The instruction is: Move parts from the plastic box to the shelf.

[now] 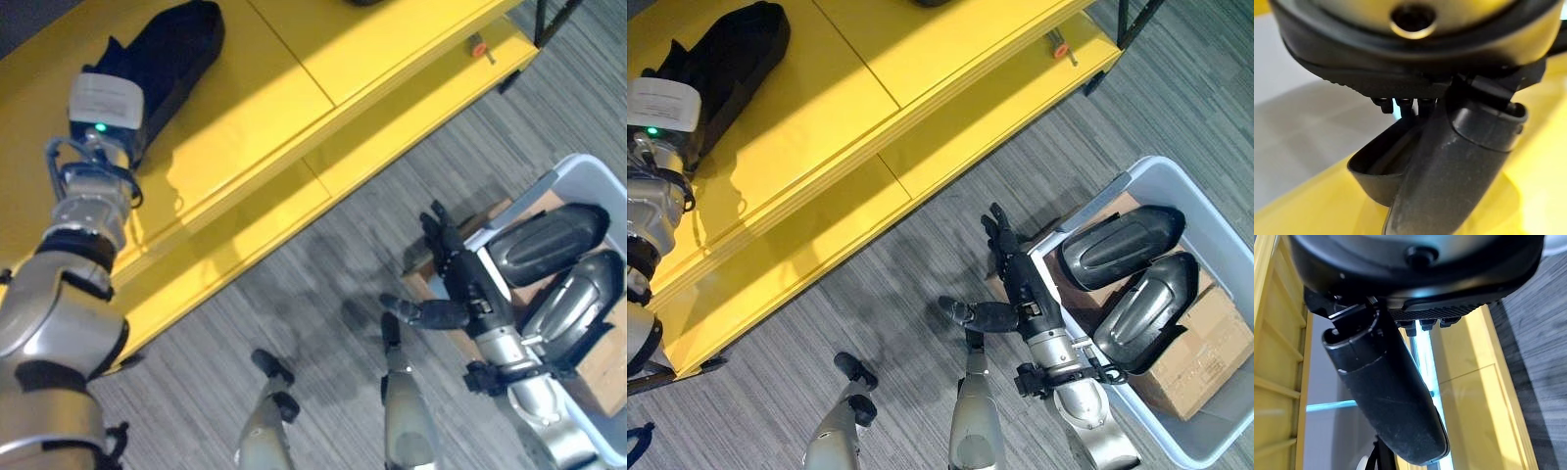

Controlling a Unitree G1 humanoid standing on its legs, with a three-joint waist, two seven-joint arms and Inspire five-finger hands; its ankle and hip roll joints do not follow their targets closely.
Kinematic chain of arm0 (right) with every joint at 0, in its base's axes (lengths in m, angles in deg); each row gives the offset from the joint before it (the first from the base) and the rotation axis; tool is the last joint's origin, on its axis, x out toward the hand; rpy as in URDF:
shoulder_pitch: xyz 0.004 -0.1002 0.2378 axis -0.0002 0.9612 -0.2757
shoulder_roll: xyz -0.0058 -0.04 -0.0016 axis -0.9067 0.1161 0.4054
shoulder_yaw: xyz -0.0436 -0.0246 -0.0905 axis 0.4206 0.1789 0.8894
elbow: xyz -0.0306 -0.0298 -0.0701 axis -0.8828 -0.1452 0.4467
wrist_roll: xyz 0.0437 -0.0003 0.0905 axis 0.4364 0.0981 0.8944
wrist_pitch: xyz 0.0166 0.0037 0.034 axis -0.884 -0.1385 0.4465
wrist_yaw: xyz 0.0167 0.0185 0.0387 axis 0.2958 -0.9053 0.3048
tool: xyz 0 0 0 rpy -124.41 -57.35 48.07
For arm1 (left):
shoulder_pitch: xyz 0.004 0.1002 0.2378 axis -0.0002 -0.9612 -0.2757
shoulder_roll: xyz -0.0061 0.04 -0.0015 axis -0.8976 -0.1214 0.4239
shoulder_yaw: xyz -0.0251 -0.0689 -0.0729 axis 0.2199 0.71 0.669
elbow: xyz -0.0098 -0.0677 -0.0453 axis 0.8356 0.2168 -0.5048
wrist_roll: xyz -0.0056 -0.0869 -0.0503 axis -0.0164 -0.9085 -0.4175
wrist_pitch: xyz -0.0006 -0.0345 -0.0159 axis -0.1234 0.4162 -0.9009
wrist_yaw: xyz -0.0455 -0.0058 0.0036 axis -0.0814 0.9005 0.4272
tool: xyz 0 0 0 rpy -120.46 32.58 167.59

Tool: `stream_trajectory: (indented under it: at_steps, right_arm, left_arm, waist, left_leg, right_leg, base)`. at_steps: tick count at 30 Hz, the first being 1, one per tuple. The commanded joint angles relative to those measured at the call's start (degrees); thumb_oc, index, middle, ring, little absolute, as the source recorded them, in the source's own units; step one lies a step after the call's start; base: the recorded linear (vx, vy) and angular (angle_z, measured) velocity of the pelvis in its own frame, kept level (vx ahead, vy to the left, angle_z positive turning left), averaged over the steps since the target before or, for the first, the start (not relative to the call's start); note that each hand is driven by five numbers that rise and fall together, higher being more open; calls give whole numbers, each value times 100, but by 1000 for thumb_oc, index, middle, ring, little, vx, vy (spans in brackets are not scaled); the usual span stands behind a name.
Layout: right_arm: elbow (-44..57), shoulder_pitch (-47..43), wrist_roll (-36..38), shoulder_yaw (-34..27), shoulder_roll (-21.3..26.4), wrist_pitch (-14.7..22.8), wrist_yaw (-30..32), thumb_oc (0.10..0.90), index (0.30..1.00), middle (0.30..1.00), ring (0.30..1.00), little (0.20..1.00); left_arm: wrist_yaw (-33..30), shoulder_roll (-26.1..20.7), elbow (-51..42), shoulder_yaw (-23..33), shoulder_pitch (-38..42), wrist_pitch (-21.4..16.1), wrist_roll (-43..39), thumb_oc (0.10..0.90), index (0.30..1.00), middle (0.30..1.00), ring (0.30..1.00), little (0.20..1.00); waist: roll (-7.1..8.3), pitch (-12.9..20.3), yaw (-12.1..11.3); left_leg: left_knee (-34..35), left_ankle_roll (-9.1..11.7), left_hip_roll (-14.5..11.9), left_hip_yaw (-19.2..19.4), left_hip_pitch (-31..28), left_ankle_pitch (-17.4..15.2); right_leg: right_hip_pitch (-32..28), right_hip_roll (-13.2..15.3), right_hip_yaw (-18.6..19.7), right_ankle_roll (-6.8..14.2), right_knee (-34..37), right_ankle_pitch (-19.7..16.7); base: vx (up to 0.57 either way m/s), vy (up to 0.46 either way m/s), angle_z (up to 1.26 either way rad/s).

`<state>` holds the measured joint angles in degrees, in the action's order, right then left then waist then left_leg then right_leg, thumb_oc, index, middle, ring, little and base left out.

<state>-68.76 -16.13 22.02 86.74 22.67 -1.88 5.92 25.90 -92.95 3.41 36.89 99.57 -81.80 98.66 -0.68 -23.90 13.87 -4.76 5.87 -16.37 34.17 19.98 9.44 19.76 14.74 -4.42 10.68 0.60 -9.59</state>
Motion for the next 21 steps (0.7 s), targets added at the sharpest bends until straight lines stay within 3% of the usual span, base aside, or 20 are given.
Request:
stream_trajectory:
  at_steps: [1,7,10,17,21]
  right_arm:
    - [736,-385,375,-426,-86,407,-257,900,1000,1000,1000,1000]
    - [727,-268,541,-442,-237,366,-430,900,1000,1000,1000,1000]
    - [726,-235,563,-451,-360,367,-439,900,1000,1000,1000,1000]
    - [692,-256,468,-365,-462,359,-334,900,1000,1000,1000,1000]
    - [668,-309,387,-244,-473,319,-226,900,1000,1000,1000,1000]
  left_arm:
    - [610,24,309,452,-56,-159,-815,900,1000,1000,1000,1000]
    - [995,116,201,864,-164,-273,-1822,900,1000,1000,1000,1000]
    - [1190,303,-38,1408,-429,-433,-3185,900,1000,1000,1000,1000]
    - [1362,664,-659,1673,-764,-665,-4562,900,1000,1000,1000,1000]
    - [1257,1140,-843,2020,-1021,-784,-5913,900,1000,1000,1000,1000]
  waist:
    - [182,120,69]
    - [162,160,82]
    - [142,185,105]
    - [105,228,158]
    - [110,244,213]
  left_leg:
    - [-1060,641,-590,-402,-239,-385]
    - [-1094,650,-615,-386,-257,-402]
    - [-1110,656,-623,-379,-263,-427]
    - [-1121,670,-634,-349,-328,-463]
    - [-1133,684,-659,-325,-400,-482]
  right_leg:
    - [68,172,117,133,-728,240]
    - [84,143,146,103,-757,248]
    - [82,131,160,89,-761,259]
    - [41,106,181,72,-763,272]
    - [21,89,214,61,-787,303]
  base:
    - [9,-10,-6]
    - [9,-10,-4]
    - [6,5,2]
    - [2,1,1]
    - [0,0,0]
